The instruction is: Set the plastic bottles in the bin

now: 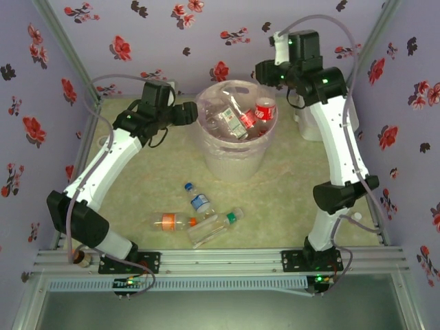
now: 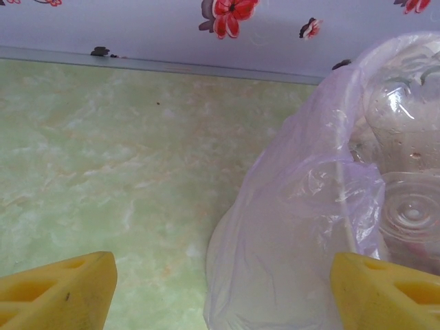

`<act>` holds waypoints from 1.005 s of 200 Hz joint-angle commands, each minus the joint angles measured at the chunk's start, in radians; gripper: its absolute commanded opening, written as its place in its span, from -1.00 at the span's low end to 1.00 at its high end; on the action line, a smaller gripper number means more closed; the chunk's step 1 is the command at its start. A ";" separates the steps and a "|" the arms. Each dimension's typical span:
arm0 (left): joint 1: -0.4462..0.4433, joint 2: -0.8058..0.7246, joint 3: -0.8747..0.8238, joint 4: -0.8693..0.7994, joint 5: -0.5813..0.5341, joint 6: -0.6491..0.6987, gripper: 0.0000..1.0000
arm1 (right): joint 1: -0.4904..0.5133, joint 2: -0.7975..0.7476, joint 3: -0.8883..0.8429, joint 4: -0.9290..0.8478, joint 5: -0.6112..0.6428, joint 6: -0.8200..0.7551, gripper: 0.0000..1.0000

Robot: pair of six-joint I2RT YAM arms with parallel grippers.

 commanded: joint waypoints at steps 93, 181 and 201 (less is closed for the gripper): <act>-0.010 0.055 -0.053 0.038 -0.020 -0.057 0.49 | 0.087 0.162 -0.225 -0.001 -0.001 -0.095 -0.92; -0.010 0.075 -0.016 0.042 -0.004 -0.075 0.48 | 0.099 0.129 -0.426 0.248 -0.144 -0.008 -0.41; -0.010 0.072 -0.010 0.040 -0.006 -0.079 0.48 | 0.098 0.110 -0.344 0.197 -0.124 0.004 -0.11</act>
